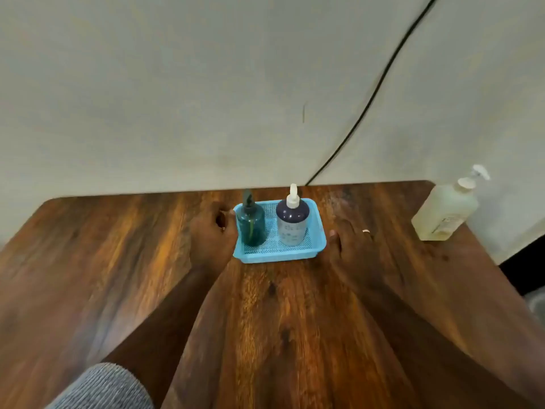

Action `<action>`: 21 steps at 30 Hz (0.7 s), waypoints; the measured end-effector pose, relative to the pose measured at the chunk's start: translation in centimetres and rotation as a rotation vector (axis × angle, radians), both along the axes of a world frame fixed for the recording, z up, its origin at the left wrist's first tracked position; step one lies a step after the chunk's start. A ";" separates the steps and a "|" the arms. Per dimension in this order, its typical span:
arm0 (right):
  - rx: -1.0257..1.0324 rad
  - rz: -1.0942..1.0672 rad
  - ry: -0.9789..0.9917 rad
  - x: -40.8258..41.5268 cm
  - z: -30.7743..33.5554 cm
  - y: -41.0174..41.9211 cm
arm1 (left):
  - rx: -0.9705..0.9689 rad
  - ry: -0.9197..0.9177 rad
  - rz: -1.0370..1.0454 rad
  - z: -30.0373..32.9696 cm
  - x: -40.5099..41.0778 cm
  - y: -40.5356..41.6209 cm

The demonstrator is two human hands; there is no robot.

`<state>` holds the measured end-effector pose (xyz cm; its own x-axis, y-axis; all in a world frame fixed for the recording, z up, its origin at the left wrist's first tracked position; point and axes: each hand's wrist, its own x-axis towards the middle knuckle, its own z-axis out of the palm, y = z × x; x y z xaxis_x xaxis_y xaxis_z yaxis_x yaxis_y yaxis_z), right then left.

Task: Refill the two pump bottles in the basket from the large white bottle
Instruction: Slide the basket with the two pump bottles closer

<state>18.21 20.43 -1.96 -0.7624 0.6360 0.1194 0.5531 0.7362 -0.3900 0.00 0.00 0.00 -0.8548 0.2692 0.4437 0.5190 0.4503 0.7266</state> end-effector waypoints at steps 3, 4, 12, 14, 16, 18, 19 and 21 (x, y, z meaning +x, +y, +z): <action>0.087 -0.042 0.166 -0.5 -2.2 0.5 | 0.034 -0.001 0.062 -2.6 0.1 -0.9; 0.054 -0.044 0.189 -0.6 -2.5 0.6 | 0.042 -0.025 0.065 -3.4 0.1 -1.1; -0.293 -0.203 0.506 -3.0 -4.1 -0.1 | 0.108 -0.279 -0.039 -6.3 -0.7 -0.9; -0.353 -0.190 0.502 -3.1 -4.0 -0.1 | 0.107 -0.345 -0.025 -5.8 0.0 -1.1; -0.436 -0.196 0.479 -3.1 -3.7 -0.2 | 0.093 -0.460 -0.028 -5.5 0.8 -1.2; -0.545 -0.215 0.495 -2.4 -3.3 -0.8 | 0.130 -0.522 -0.025 -5.3 2.0 -1.3; -0.585 -0.219 0.501 -1.9 -3.0 -1.2 | 0.152 -0.532 -0.018 -5.0 2.7 -1.3; -0.631 -0.221 0.543 -0.7 -2.2 -2.1 | 0.188 -0.560 -0.014 -4.4 4.0 -1.8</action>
